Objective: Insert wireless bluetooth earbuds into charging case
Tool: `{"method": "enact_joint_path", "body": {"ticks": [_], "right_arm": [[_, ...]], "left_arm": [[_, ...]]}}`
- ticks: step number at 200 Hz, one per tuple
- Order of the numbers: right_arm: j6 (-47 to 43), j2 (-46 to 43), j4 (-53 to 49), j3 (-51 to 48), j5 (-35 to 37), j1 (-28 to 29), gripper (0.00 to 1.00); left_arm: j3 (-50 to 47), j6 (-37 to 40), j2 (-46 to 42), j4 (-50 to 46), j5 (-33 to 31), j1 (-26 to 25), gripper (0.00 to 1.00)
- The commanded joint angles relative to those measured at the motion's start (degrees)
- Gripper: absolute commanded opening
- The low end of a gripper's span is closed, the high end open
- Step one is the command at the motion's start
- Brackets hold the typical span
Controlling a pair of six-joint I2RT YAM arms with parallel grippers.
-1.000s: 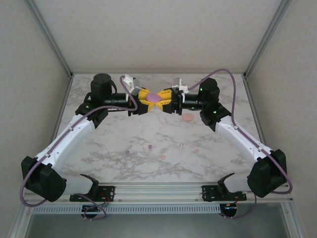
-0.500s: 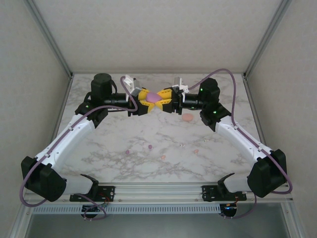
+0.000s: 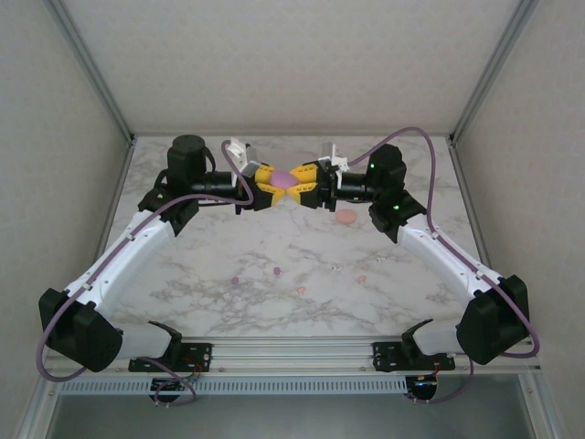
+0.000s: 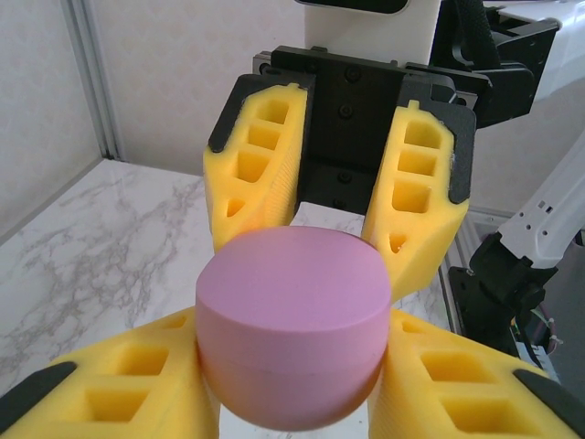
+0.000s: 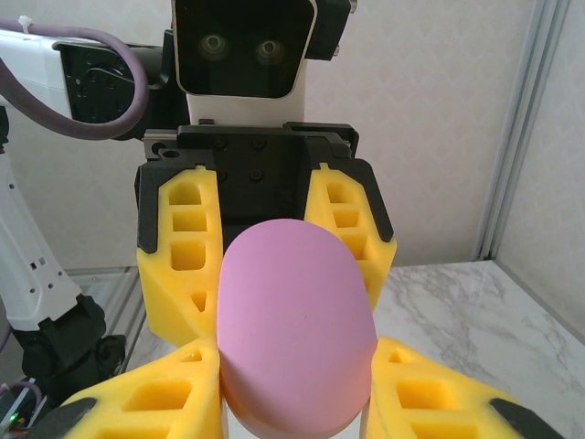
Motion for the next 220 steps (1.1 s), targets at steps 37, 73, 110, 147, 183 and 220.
{"method": "enact_joint_path", "body": {"ticks": [37, 73, 110, 147, 183, 220], "right_arm": [[-1.11, -0.91, -0.84, 0.02, 2.28, 0.48, 0.30], [-1.28, -0.95, -0.69, 0.09, 2.44, 0.43, 0.30], [-1.28, -0.81, -0.58, 0.28, 2.46, 0.48, 0.30], [-1.19, -0.79, -0.25, 0.19, 2.60, 0.48, 0.30], [-1.11, -0.82, -0.05, 0.10, 2.66, 0.49, 0.29], [-1.00, -0.79, -0.84, 0.36, 2.77, 0.52, 0.31]], "left_arm": [[1.15, -3.45, 0.03, 3.43, 2.83, -0.12, 0.38], [1.10, -4.00, 0.10, 3.97, 2.98, -0.25, 0.43], [0.89, -3.76, 0.01, 3.78, 2.81, -0.21, 0.44], [1.06, -4.00, 0.27, 3.79, 3.14, -0.23, 0.47], [1.32, -3.81, 0.54, 3.24, 3.30, -0.23, 0.41], [1.50, -2.33, 0.71, 1.42, 2.46, -0.45, 0.33]]}}
